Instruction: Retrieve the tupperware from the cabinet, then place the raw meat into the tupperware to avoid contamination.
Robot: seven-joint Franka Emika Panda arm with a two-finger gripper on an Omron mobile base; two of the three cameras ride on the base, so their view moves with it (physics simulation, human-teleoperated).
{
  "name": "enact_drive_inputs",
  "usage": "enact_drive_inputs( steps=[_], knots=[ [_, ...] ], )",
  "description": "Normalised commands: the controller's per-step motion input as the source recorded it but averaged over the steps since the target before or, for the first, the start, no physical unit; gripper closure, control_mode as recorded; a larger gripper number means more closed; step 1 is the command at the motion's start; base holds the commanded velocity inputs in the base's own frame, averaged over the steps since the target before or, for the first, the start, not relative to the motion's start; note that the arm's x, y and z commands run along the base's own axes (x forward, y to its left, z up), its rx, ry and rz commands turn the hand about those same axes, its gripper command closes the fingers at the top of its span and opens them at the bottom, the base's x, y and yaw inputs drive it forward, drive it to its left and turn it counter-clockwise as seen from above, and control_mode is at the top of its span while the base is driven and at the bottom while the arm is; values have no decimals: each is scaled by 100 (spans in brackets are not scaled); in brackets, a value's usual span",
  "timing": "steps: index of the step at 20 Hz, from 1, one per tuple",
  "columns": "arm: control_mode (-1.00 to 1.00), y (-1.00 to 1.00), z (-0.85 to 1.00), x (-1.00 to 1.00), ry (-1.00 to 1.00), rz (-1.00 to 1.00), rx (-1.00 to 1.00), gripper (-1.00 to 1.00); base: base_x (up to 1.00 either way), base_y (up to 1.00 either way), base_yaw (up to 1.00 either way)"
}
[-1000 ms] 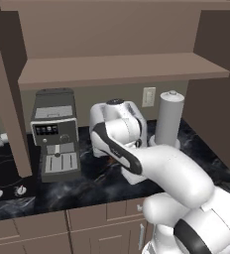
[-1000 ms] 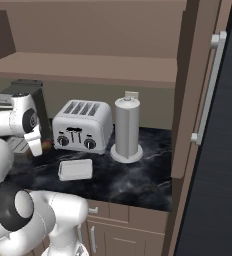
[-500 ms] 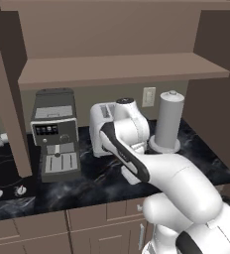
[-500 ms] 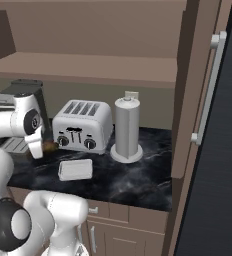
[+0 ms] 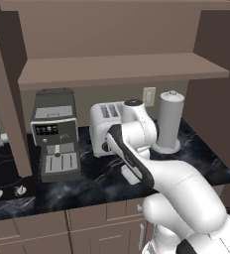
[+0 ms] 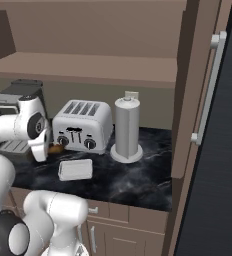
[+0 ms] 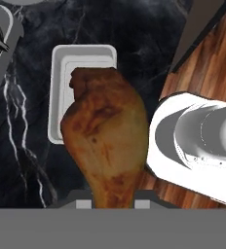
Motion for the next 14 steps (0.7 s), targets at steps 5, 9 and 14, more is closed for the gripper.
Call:
enact_drive_inputs(
  steps=[5,9,14],
  knots=[
    [-100,-17,0,1,0,-8,0,100,0,0,0],
    [-100,-9,-6,2,0,-7,0,100,0,0,0],
    [-100,-5,-10,2,0,-5,0,100,0,0,0]
  ],
)
